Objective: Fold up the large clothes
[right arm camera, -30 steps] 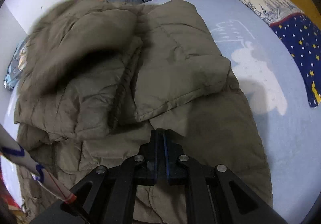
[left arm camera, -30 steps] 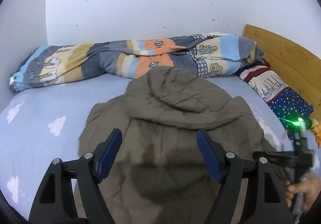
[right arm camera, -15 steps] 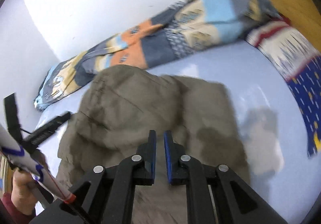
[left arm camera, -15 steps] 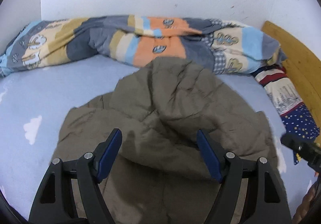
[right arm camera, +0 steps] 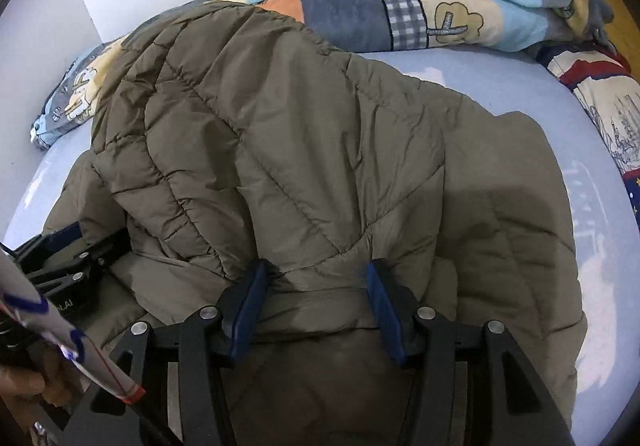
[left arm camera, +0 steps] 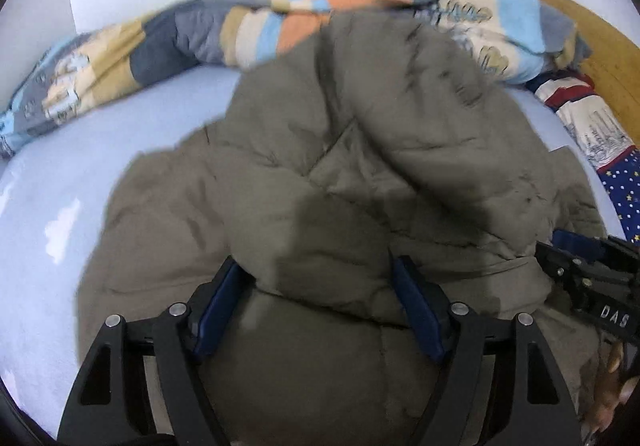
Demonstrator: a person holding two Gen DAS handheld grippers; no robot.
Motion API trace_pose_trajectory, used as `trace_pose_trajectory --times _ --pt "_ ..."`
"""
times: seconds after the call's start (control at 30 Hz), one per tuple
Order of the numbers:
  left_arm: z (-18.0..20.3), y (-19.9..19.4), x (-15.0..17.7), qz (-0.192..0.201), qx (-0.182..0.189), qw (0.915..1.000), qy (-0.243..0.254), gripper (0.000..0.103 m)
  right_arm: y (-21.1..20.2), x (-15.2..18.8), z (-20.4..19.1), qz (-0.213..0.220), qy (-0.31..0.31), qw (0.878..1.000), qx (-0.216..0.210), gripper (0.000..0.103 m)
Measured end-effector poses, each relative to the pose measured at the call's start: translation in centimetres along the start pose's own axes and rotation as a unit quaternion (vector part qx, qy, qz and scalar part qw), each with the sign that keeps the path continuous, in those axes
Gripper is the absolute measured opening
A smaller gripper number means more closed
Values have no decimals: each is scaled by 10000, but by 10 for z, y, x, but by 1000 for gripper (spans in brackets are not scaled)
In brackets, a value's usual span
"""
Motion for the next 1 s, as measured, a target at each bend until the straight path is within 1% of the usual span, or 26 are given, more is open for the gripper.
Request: trace_pose_trajectory --times 0.07,0.1,0.13,0.17,0.2,0.23,0.27,0.33,0.37,0.43,0.47,0.5,0.53,0.57,0.63,0.67,0.7,0.77,0.8,0.87,0.9,0.97,1.0 --pt "-2 -16 -8 247 105 9996 -81 76 -14 -6 -5 91 -74 9999 -24 56" --pt "-1 -22 -13 367 189 9991 -126 76 -28 -9 -4 202 -98 9997 -62 56" --pt "0 -27 -19 434 247 9986 -151 76 -38 -14 -5 333 -76 9993 -142 57" --pt "2 -28 -23 455 294 9984 -149 76 -52 -21 -6 508 -8 9982 -325 57" --pt "7 -28 -26 444 365 9983 -107 76 -59 -26 -7 614 44 9972 -426 57" --pt "12 -25 -26 410 359 9985 -34 76 -67 -34 -10 735 108 9961 -469 57" --pt "14 -22 -26 375 306 9988 21 76 -69 -40 -14 765 92 9959 -472 57" --pt "15 -11 -17 209 227 9995 8 76 -64 -48 -21 769 -2 9964 -354 58" --pt "14 -6 -13 125 189 9997 -68 76 -54 -47 -22 667 -41 9974 -259 58" --pt "9 11 3 -101 136 9996 -240 77 -34 -36 -15 425 5 9991 -42 58" --pt "10 15 8 -66 146 9996 -224 77 -17 -28 -9 221 34 9997 128 58" --pt "13 14 9 -38 63 9999 -93 77 -6 -17 -3 35 46 9998 191 58" --pt "16 9 7 -45 -28 10000 9 77 3 -9 -1 -41 35 9999 151 58" --pt "17 3 6 -30 -26 10000 25 77 2 -5 0 61 22 9999 126 58" --pt "19 -13 6 78 165 9998 -63 77 -13 -5 -2 89 88 9999 81 58" --pt "20 -23 8 124 235 9996 -102 77 -24 -4 -3 120 140 9998 -25 58" --pt "19 -31 10 161 222 9996 -117 77 -43 -4 -5 237 196 9993 -225 58" --pt "17 -48 21 294 123 9993 -200 77 -66 -1 -7 385 210 9985 -315 59" --pt "16 -52 27 283 108 9992 -259 77 -76 4 -9 435 190 9985 -285 60" --pt "14 -50 41 169 88 9990 -410 77 -83 15 -14 365 96 9992 -130 60" --pt "15 -47 45 119 40 9992 -391 77 -85 21 -14 330 54 9994 -37 60" --pt "22 -34 50 -83 -148 9998 -130 77 -83 35 -12 261 85 9996 34 60" --pt "24 -29 50 -177 -236 9996 -17 77 -72 43 -6 85 89 9998 142 60"
Point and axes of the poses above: each gripper's, at about its wrist camera, not at the fingertips, and y roughly the way its jaws point, z to its right, x to its underside, the point moved 6 cm from there along y, roughly the way its jaws point, and after that the axes turned 8 degrees about y, right-handed, at the moved point
